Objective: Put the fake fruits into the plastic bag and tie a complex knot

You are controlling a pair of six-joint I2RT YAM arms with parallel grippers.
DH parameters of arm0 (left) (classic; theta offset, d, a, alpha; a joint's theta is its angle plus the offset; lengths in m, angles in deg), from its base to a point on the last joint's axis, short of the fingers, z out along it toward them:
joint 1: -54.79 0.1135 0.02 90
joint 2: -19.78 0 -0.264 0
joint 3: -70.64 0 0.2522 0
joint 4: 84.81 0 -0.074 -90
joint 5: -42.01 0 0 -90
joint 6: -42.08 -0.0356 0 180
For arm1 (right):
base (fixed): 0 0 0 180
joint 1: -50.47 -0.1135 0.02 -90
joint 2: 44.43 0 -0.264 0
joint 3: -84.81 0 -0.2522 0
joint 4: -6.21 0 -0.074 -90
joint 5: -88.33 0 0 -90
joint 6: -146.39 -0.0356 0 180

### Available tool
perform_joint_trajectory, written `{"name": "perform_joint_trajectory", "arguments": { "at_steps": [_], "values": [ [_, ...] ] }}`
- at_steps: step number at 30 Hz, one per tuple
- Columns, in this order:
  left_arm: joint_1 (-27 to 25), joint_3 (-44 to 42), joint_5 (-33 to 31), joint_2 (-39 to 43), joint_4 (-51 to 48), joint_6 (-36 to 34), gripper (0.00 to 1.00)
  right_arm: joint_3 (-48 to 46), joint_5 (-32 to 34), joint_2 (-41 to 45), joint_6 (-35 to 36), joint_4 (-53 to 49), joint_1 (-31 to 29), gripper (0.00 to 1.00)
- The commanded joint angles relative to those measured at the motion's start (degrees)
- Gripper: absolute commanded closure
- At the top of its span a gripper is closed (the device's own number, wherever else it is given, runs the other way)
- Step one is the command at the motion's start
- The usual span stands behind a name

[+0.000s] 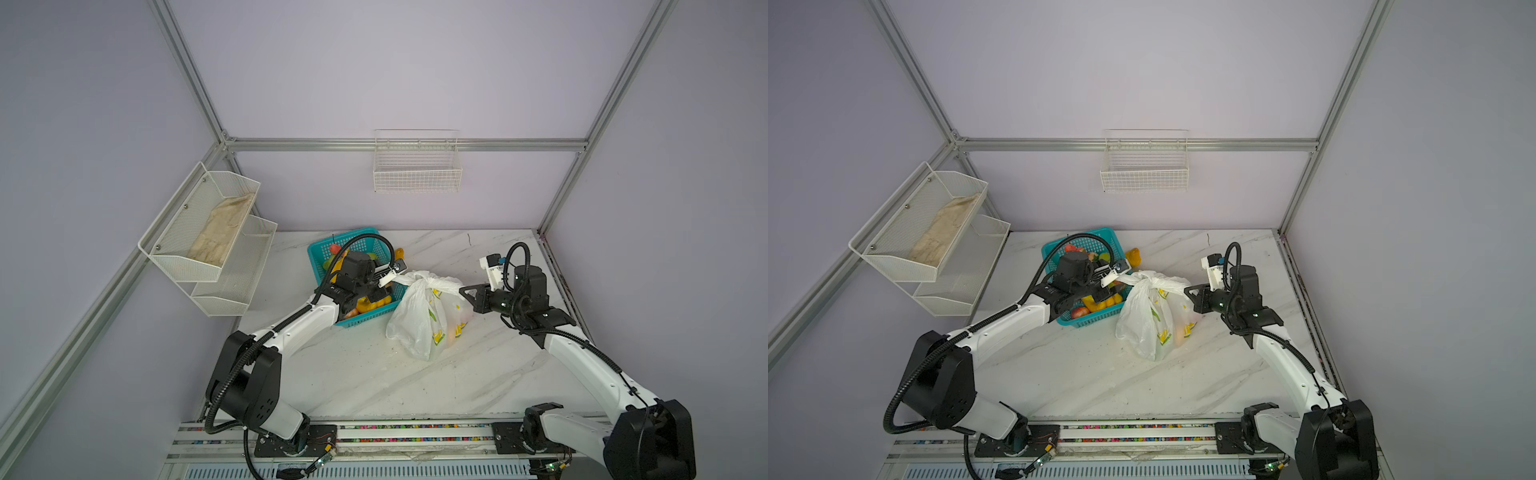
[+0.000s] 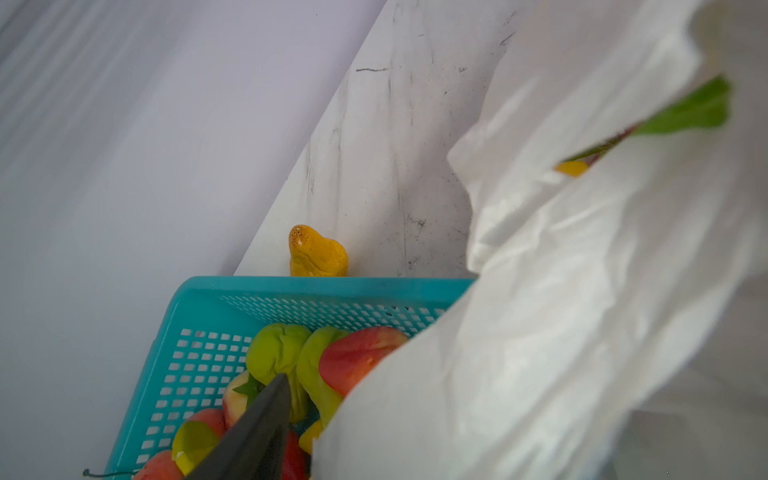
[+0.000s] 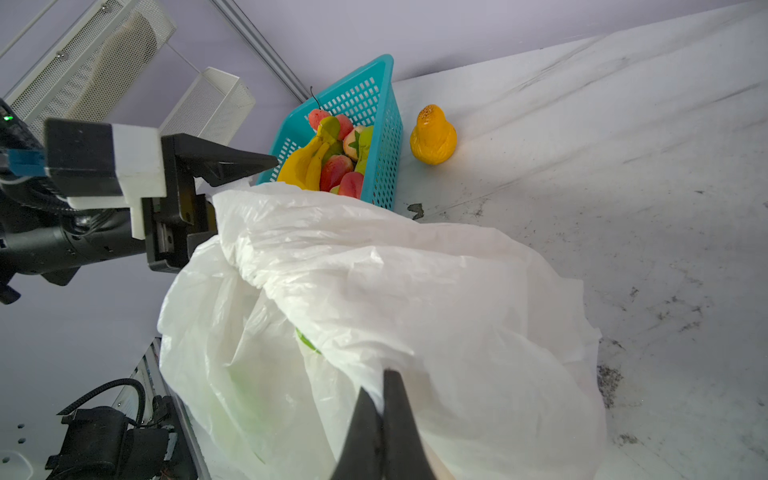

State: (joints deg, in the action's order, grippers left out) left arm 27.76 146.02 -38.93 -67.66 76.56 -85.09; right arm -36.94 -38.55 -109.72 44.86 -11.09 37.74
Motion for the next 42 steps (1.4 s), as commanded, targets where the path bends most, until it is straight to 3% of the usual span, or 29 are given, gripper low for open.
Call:
{"name": "perform_joint_trajectory", "arguments": {
  "at_steps": [1, 7, 10, 12, 16, 20, 24, 27, 29, 34, 38, 42],
  "values": [
    [-0.63, 5.57, 2.51, 0.72, 2.06, -1.34, 0.36, 0.38, -0.34, 0.84, -0.14, 2.36, 0.39, 1.0],
    [-1.76, 5.38, 5.31, 1.31, 1.06, -4.2, 0.42, 0.25, -0.23, 0.93, -0.17, 2.77, 0.39, 1.0],
    [-2.23, 5.7, 5.57, 1.11, 0.57, -4.49, 0.52, 0.25, 0.46, 1.13, -0.46, 2.77, 0.35, 1.0],
    [-2.49, 5.7, 5.79, 1.22, 0.6, -4.32, 0.62, 0.17, 1.14, 1.27, -0.86, 2.55, 0.36, 1.0],
    [-2.77, 4.34, 2.9, 2.36, 1.53, -0.65, 1.0, -0.01, 4.63, 2.11, -2.46, 0.36, 0.39, 1.0],
    [-1.99, 0.83, -4.71, 4.47, 6.36, 6.69, 1.0, -2.18, 12.5, 4.71, -5.84, -2.18, 1.48, 1.0],
    [-0.02, 2.77, -15.62, 1.1, 5.92, 10.18, 1.0, -6.68, 12.85, 5.05, -8.3, -1.49, 7.27, 1.0],
    [1.06, 2.48, -19.19, -2.4, 7.53, 12.36, 1.0, -11.1, 12.08, 5.77, -8.84, 0.27, 13.28, 1.0],
    [1.1, 1.85, -20.4, -3.3, 8.54, 13.24, 1.0, -13.46, 12.79, 7.81, -10.5, 1.43, 16.26, 1.0],
    [0.79, 2.55, -18.41, -2.95, 9.79, 13.76, 1.0, -16.15, 17.66, 13.7, -12.51, 4.8, 16.88, 1.0],
    [-1.57, 4.84, -17.28, -3.09, 8.64, 13.44, 1.0, -15.3, 14.91, 13.59, -12.48, 6.98, 15.85, 1.0],
    [-1.78, 4.9, -20.85, -5.58, 9.64, 13.75, 1.0, -17.21, 17.58, 15.43, -11.01, 7.07, 16.09, 1.0]
  ]
}}
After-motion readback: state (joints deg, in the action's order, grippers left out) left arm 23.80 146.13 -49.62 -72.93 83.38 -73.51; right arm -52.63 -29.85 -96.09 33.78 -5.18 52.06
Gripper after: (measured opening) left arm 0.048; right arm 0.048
